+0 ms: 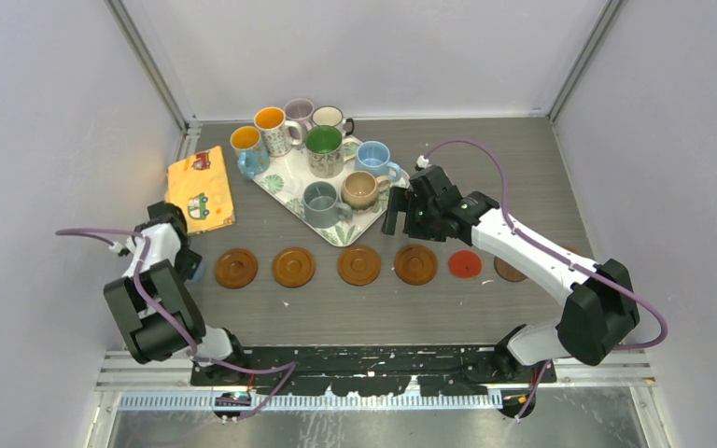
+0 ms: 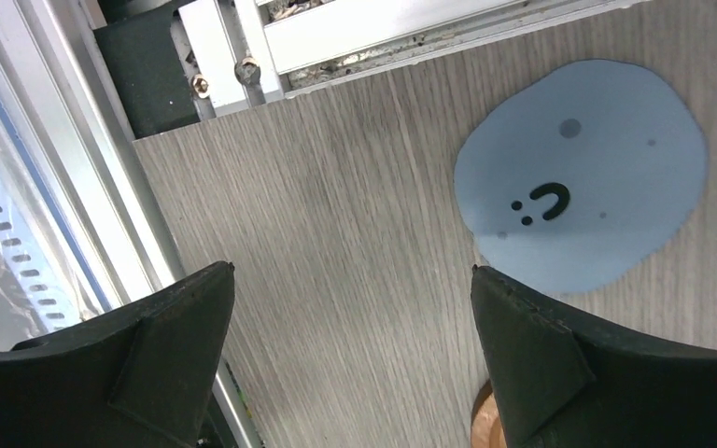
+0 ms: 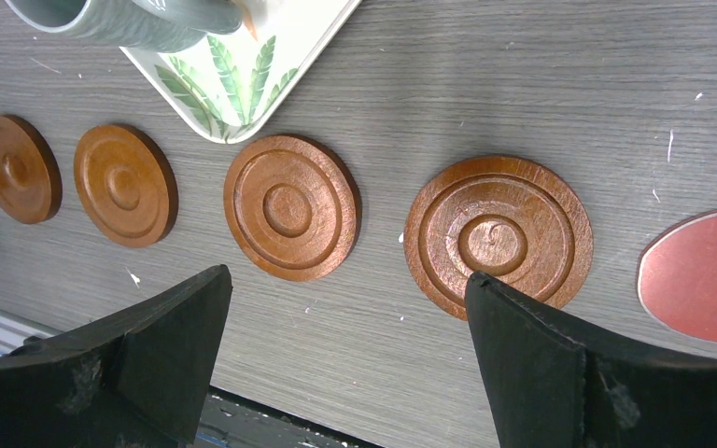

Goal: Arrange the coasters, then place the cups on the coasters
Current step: Move the coaster to the corner of the board, then pick up the cup from the tray.

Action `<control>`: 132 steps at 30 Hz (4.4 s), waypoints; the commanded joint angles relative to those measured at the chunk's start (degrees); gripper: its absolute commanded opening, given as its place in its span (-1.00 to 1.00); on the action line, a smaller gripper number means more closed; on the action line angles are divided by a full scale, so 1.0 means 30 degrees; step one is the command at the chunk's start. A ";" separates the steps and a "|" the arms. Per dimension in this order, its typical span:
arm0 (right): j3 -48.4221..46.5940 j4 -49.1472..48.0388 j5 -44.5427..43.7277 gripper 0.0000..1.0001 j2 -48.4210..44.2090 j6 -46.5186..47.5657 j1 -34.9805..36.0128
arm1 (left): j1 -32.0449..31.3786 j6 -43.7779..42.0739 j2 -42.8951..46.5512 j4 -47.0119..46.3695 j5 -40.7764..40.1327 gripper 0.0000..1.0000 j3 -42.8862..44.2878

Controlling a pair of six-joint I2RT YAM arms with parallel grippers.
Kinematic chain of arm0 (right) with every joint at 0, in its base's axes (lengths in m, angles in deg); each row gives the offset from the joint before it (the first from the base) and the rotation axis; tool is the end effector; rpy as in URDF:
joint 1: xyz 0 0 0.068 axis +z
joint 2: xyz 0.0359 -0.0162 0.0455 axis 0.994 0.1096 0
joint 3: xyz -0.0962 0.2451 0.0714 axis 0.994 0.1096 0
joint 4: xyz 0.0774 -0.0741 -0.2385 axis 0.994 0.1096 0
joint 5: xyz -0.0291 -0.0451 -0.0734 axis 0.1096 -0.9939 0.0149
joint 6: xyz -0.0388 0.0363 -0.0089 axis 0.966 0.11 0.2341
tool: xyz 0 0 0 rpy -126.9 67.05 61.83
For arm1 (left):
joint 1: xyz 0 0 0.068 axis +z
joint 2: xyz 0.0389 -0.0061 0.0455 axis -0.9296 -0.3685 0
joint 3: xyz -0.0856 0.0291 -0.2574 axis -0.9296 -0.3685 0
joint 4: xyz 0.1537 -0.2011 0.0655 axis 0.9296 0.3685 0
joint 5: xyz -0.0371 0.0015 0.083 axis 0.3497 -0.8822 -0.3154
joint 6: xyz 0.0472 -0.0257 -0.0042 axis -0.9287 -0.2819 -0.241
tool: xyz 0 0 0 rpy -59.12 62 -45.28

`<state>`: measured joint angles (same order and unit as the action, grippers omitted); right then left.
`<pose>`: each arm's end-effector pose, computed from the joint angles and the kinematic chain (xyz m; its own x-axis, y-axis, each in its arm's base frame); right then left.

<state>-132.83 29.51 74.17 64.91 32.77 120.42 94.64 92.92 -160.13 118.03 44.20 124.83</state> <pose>0.2399 0.1772 0.2757 -0.8439 0.1320 -0.5200 -0.0777 0.9289 0.3620 0.2065 0.1223 0.1848 -0.2890 -0.8344 -0.4694 -0.9500 0.1896 0.2479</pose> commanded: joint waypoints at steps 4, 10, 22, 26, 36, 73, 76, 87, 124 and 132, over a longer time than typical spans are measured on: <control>0.0052 -0.0351 -0.0298 1.00 -0.0878 -0.0196 0.0103 | -0.1967 -0.0929 0.3593 0.0778 0.0185 1.00 0.0531; 0.0085 -0.0195 -0.0915 1.00 -0.0959 -0.0331 0.0098 | -0.6442 -0.1825 0.5284 0.1034 0.0185 0.99 0.1365; -0.0127 -0.0114 -0.3409 1.00 -0.0400 -0.1189 0.0109 | -1.4306 -0.4361 0.6674 -0.0177 0.2814 1.00 0.1485; -0.0349 -0.0701 -0.3698 1.00 0.0230 -0.1942 0.0105 | -1.7003 -0.4608 0.6905 -0.1182 0.4384 0.99 0.0984; -0.1533 -0.1052 -0.2539 1.00 0.1814 -0.3390 -0.2001 | -2.0146 -0.5823 0.6351 -0.1593 0.7494 1.00 0.2567; -0.2482 -0.1923 -0.3985 1.00 0.1720 -0.1084 -0.1569 | -2.0076 -0.5505 0.2628 -0.3694 0.8248 0.99 0.5918; -0.2615 -0.1911 -0.3582 1.00 0.1966 -0.1015 -0.1513 | -1.9551 -0.5017 0.2577 -0.3785 0.7699 1.00 0.5746; -0.2479 -0.2225 -0.2672 1.00 0.2426 -0.0604 -0.1339 | -1.9308 -0.2329 0.1663 -0.4530 0.7747 1.00 0.5211; -0.0534 -0.0688 -0.4093 1.00 -0.1494 -0.1326 -0.1156 | -2.1584 0.5359 -0.7501 -0.4835 -0.1677 1.00 0.9950; -0.0462 -0.0784 -0.3964 1.00 -0.1329 -0.1517 -0.1162 | -2.0327 0.3091 -0.5676 -0.5503 -0.0982 0.97 0.7906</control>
<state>-134.12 27.81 62.57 62.66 29.38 116.72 31.23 106.32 -181.70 101.66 42.97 151.23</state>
